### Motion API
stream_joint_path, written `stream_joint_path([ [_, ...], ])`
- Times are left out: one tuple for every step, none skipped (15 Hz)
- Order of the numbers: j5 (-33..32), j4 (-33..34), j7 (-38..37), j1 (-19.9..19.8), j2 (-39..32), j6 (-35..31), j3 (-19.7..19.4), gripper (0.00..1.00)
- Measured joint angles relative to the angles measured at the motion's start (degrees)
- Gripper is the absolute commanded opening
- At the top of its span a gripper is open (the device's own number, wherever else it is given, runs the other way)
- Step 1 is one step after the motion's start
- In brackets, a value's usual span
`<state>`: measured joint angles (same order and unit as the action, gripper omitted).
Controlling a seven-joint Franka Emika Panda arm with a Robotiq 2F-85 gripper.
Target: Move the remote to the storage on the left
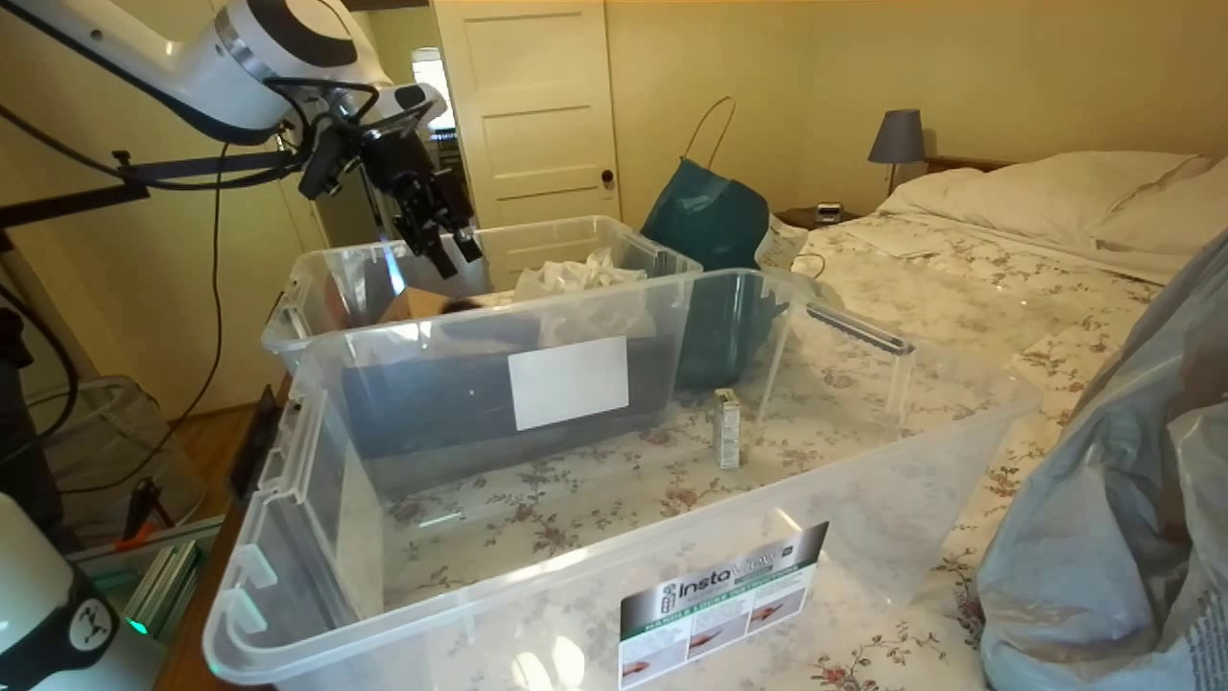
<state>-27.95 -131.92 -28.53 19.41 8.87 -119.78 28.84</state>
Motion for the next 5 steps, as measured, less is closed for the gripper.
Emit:
stream_joint_path([
  [0.0,0.4,-0.6,0.0,-1.3,0.0,-0.1,1.0],
  [0.2,0.6,-1.2,-0.1,-2.2,0.0,-0.5,1.0],
  [0.9,0.6,-1.7,-0.3,-2.5,0.1,-1.3,1.0],
  [2.6,0.3,-1.8,-0.6,-2.3,0.1,-2.6,1.0],
  [5.1,-0.3,-1.4,-0.9,-1.6,0.1,-4.2,1.0],
])
